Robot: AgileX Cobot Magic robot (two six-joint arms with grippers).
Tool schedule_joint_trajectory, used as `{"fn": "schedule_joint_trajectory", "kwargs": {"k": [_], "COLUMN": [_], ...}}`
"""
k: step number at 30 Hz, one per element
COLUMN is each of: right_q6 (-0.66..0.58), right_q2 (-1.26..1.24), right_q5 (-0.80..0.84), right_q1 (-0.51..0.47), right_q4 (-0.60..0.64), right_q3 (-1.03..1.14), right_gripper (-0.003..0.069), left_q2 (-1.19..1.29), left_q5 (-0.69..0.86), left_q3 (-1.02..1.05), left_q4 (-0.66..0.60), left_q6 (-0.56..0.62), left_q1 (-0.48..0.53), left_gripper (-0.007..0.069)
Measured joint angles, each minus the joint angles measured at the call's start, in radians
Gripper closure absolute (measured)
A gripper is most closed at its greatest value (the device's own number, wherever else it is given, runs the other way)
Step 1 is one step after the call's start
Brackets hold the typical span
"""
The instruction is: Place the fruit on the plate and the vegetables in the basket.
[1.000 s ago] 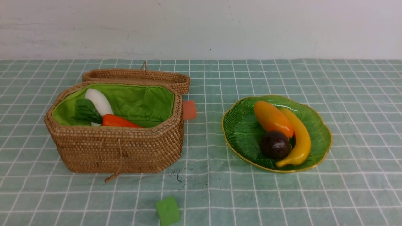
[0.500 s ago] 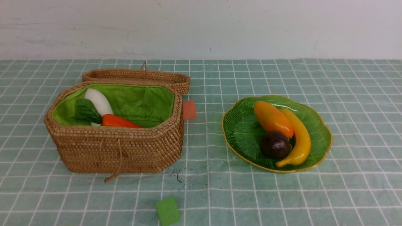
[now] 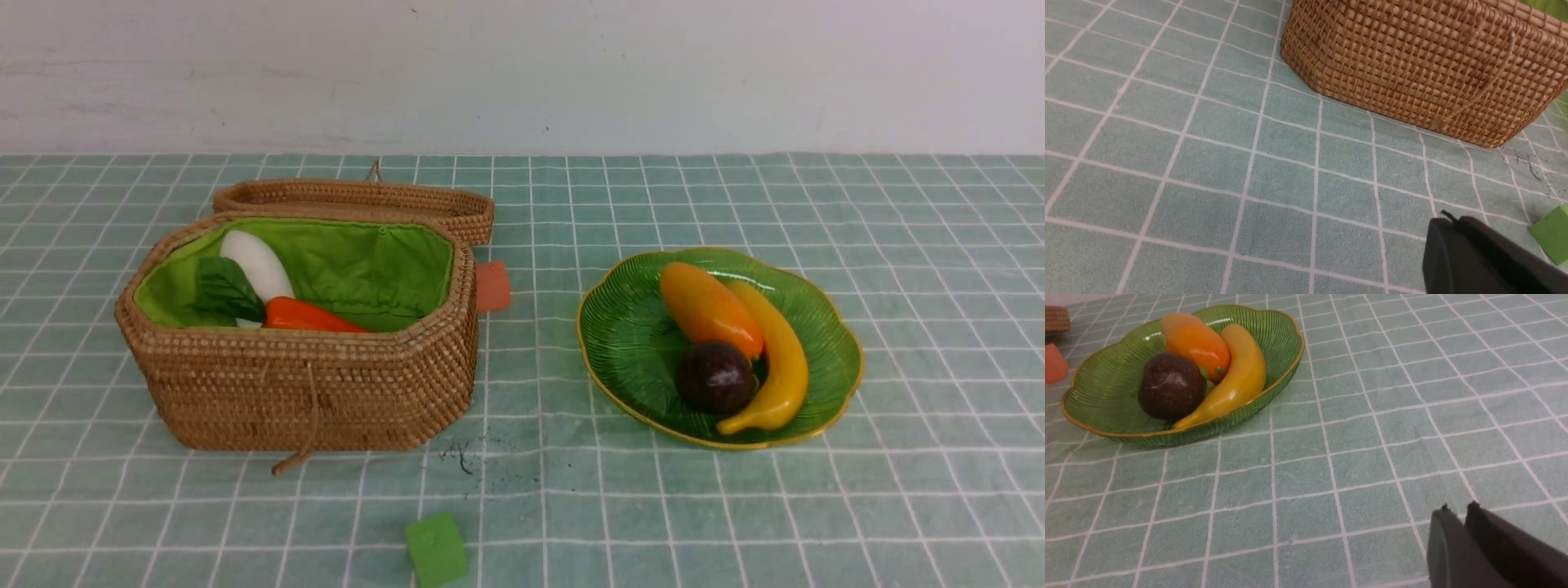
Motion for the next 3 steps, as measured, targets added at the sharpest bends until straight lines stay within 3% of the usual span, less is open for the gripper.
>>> {"fn": "schedule_joint_trajectory", "kwargs": {"k": [3], "right_q6": [0.000], "right_q2": [0.000], "right_q5": [0.000], "right_q1": [0.000], "right_q4": [0.000], "right_q3": [0.000], "right_gripper": [0.0589], "left_q2": [0.000], "left_q5": [0.000], "left_q3": [0.000], "left_q4": [0.000], "left_q6": [0.000], "left_q1": [0.000], "left_gripper": [0.0638]}}
